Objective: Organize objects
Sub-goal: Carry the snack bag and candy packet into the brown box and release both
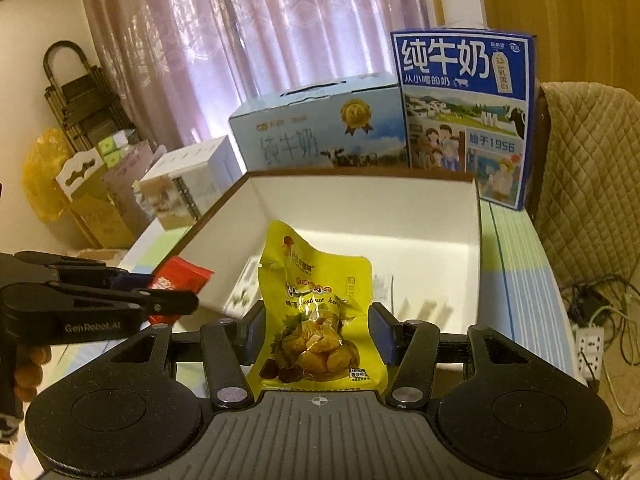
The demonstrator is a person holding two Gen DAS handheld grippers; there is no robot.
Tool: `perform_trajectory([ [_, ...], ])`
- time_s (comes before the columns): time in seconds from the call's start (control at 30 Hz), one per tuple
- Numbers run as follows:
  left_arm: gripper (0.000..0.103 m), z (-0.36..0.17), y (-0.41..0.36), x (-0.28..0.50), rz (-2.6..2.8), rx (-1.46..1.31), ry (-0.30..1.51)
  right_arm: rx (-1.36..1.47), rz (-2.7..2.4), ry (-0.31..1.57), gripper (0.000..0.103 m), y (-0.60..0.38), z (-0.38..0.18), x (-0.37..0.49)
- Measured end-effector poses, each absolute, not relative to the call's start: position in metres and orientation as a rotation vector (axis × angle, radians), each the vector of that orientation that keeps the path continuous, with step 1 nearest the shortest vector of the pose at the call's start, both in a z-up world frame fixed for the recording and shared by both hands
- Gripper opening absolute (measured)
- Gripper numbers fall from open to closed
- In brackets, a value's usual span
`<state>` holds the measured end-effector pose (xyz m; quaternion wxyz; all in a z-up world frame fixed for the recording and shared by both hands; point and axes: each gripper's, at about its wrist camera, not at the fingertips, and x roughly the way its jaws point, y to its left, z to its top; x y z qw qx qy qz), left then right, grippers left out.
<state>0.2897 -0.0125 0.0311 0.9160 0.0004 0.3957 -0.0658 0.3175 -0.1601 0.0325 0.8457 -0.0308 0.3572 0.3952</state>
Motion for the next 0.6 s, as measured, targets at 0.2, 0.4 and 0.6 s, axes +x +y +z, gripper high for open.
perform_trajectory([
  [0.2, 0.025, 0.027, -0.022, 0.340, -0.152, 0.016, 0.827, -0.075, 0.798, 0.765, 0.051, -0.145, 0.025, 0.361],
  [0.4, 0.025, 0.013, -0.031, 0.390, -0.156, 0.028, 0.863, -0.090, 0.753, 0.792, 0.051, -0.133, 0.009, 0.403],
  [0.6, 0.025, -0.008, -0.038, 0.432, -0.158, 0.032, 0.908, -0.127, 0.734, 0.816, 0.051, -0.116, -0.008, 0.434],
])
